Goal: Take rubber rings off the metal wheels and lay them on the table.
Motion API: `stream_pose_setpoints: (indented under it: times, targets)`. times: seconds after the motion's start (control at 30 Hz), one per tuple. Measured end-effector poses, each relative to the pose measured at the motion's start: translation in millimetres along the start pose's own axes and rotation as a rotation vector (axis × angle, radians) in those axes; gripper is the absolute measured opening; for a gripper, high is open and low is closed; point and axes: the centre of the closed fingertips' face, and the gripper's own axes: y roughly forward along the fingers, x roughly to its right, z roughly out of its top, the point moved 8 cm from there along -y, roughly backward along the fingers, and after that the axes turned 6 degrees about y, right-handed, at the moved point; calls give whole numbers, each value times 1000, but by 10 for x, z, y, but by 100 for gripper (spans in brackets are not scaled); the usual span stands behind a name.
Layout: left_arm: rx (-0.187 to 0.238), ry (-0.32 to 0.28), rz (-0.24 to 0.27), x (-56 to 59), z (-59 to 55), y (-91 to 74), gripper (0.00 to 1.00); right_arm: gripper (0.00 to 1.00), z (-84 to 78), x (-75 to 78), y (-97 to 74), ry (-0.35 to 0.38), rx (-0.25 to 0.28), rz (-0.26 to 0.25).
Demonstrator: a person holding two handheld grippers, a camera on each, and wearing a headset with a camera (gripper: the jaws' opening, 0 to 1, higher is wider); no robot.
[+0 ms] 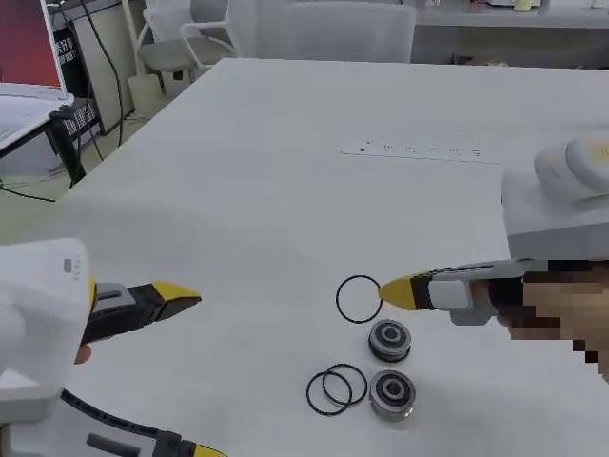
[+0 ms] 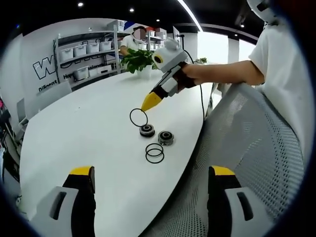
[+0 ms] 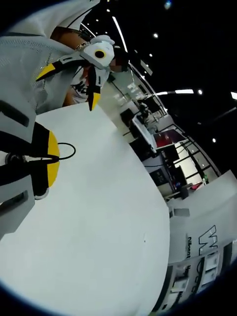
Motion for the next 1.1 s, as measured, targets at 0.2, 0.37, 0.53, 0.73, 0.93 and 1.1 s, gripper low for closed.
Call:
stream_pose_setpoints:
  times: [0.2, 0.37, 0.53, 0.73, 0.93, 1.1]
  targets:
    - [-2, 5, 26, -29, -18, 4, 94, 0, -105, -55, 135, -8, -67, 33]
    - [17, -6, 32, -38, -12, -3, 93, 0, -214, -100, 256, -27, -134, 48]
    - [20, -14, 36, -50, -22, -2, 91, 0, -297, -120, 327, -41, -178, 54]
    - [31, -27, 31, -54, -23, 0, 91, 0, -414, -107, 411, -39, -237, 55]
    - [31, -34, 27, -56, -30, 2, 90, 0, -488, -36, 470, -49, -290, 12]
    - [20, -29, 37, -67, -44, 2, 89, 0, -480, -17, 461, -35, -291, 4]
